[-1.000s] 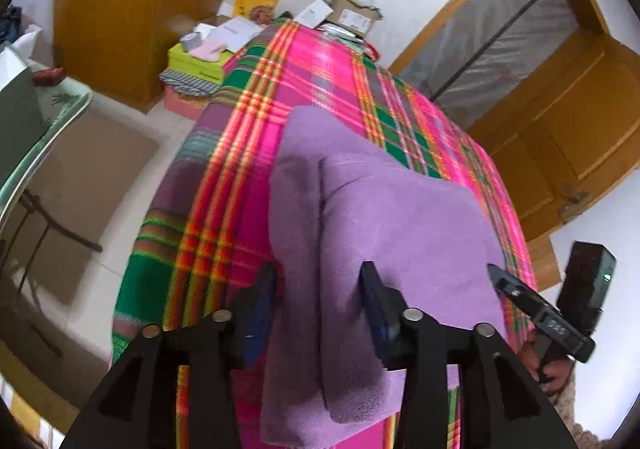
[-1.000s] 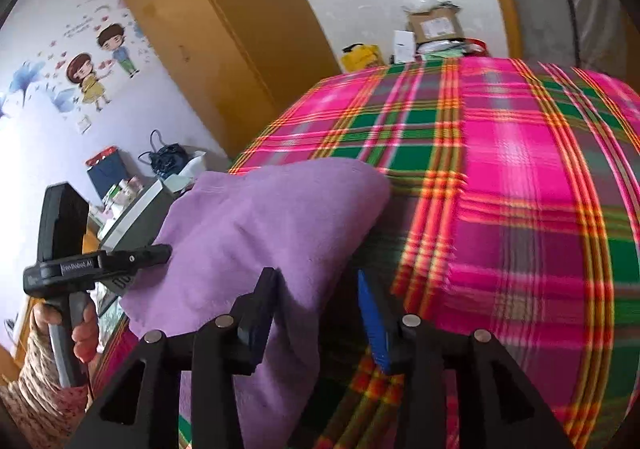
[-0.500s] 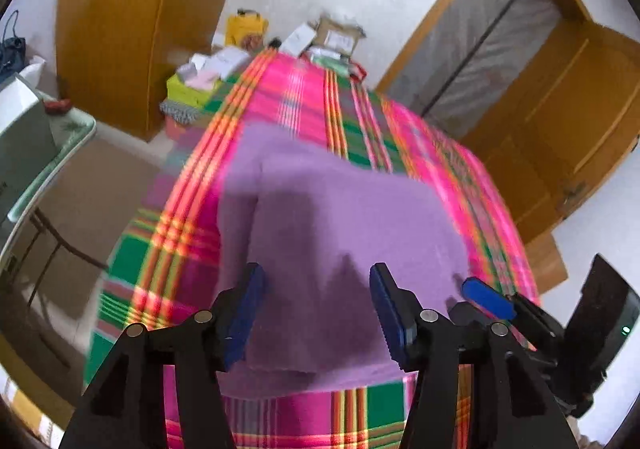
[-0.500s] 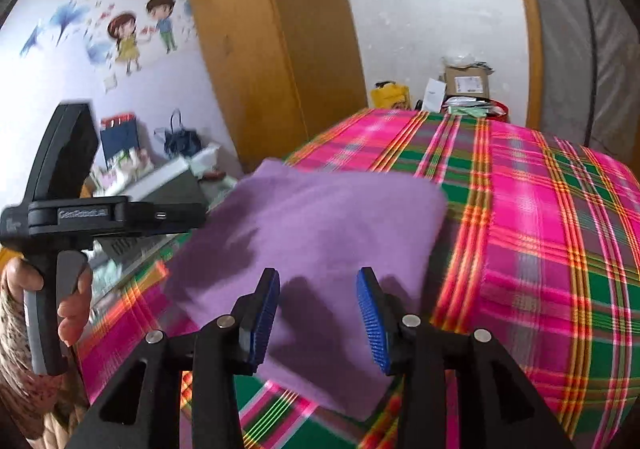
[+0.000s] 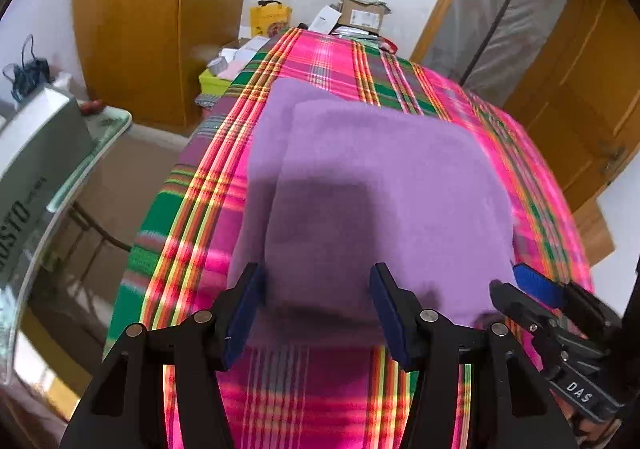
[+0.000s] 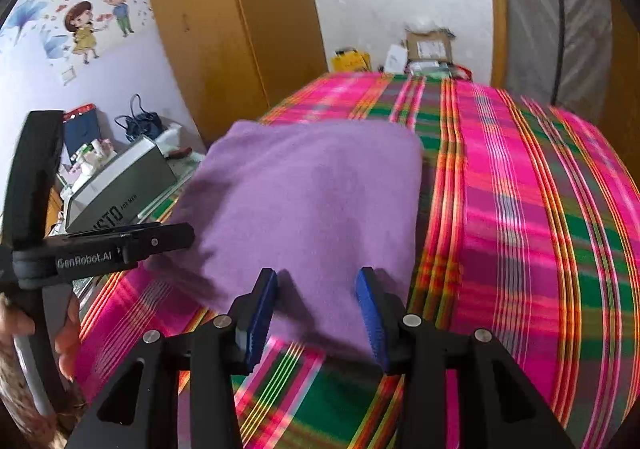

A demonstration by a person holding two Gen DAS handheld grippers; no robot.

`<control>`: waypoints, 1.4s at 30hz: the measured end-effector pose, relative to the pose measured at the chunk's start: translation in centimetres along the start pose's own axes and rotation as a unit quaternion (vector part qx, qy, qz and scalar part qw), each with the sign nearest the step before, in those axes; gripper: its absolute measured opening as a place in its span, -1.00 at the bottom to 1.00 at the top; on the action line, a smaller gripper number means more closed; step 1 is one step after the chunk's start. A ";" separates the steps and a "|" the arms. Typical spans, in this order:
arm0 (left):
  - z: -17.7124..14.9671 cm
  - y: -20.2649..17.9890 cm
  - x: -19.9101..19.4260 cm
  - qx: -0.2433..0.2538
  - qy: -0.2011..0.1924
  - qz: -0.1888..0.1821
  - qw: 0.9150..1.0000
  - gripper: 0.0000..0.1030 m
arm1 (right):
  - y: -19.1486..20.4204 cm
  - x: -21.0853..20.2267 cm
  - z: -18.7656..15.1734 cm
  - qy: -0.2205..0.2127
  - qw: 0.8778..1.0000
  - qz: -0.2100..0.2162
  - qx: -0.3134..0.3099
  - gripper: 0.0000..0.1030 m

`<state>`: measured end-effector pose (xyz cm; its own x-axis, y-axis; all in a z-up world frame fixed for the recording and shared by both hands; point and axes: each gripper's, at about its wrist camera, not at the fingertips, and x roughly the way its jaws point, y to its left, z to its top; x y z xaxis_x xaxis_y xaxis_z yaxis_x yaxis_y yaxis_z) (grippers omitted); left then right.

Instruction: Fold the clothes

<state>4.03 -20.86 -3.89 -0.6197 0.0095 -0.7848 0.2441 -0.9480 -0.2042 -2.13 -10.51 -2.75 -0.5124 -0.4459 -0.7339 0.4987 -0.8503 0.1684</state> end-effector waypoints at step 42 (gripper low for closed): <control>-4.3 -3.0 0.3 0.005 0.053 0.044 0.998 0.51 | 3.2 1.2 -3.7 0.095 0.987 -0.130 0.009 -0.05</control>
<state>6.31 -16.65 -6.05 -0.5142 -0.0403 -0.8567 0.2859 -0.9498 -0.1269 1.40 -12.76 -5.54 -0.4800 -0.1523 -0.8640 0.3541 -0.9347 -0.0320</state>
